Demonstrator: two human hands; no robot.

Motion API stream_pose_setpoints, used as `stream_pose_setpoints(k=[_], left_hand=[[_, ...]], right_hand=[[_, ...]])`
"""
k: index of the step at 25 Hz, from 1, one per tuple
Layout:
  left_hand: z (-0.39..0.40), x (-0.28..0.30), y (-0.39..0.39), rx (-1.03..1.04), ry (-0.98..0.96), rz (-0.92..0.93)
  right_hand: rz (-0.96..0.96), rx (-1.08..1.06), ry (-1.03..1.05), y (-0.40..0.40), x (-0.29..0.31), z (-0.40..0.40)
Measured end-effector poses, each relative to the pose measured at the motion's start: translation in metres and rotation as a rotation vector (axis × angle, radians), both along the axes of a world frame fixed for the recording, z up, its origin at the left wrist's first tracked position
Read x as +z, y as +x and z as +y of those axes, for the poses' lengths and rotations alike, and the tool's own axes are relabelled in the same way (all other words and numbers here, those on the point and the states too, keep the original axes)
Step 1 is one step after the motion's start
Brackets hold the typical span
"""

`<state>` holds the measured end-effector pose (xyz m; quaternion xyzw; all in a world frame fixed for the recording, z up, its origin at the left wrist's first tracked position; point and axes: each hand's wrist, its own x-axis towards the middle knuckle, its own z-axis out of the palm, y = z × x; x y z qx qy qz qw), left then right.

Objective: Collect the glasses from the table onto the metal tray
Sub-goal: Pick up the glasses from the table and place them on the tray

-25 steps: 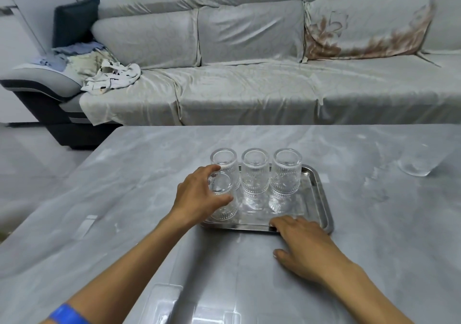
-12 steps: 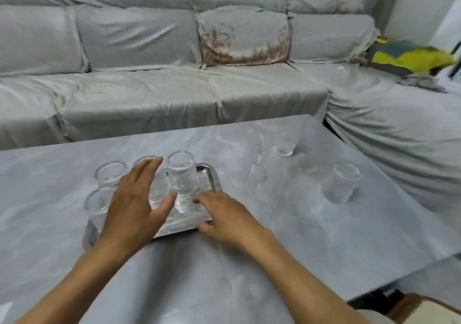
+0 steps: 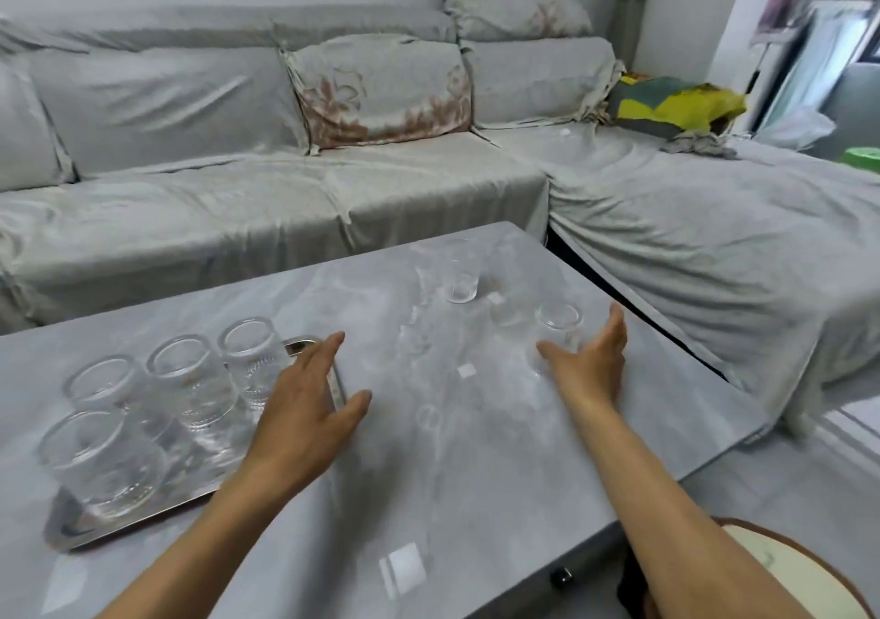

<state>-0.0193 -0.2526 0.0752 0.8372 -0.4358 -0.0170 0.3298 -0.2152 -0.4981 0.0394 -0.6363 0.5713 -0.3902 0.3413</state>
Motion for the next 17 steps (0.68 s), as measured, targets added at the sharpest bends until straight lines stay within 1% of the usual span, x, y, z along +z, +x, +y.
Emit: stream_pose_setpoints(k=[1, 2, 3, 5, 6, 8, 11, 14, 16, 17], left_hand=[[0.003, -0.001, 0.002, 0.005, 0.007, 0.012], [0.006, -0.002, 0.005, 0.01, 0.017, 0.027], [0.01, -0.001, 0.007, 0.015, 0.023, 0.039], [0.021, 0.003, 0.01, 0.027, -0.001, 0.059], [0.029, 0.006, 0.011, 0.028, -0.035, 0.067], [0.057, 0.007, 0.02, 0.075, -0.118, 0.063], [0.117, 0.003, 0.049, 0.269, -0.249, 0.096], [0.164, -0.011, 0.074, 0.435, -0.309, 0.098], [0.174, -0.019, 0.083, 0.475, -0.326, 0.075], [0.178, -0.023, 0.087, 0.496, -0.331, 0.069]], right_hand=[[-0.062, 0.021, 0.117, -0.002, -0.008, -0.006], [-0.048, 0.059, 0.178, -0.002, -0.015, -0.01], [0.019, 0.085, 0.195, -0.002, -0.021, -0.013], [0.148, 0.056, 0.168, 0.0, -0.025, -0.017], [0.153, 0.036, 0.164, 0.0, -0.025, -0.017], [0.111, 0.001, 0.175, 0.007, -0.02, -0.011], [0.041, 0.044, 0.106, 0.044, -0.004, 0.019], [-0.08, 0.204, -0.012, 0.095, 0.027, 0.071], [-0.192, 0.386, -0.026, 0.124, 0.042, 0.11], [-0.217, 0.488, -0.029, 0.139, 0.045, 0.133]])
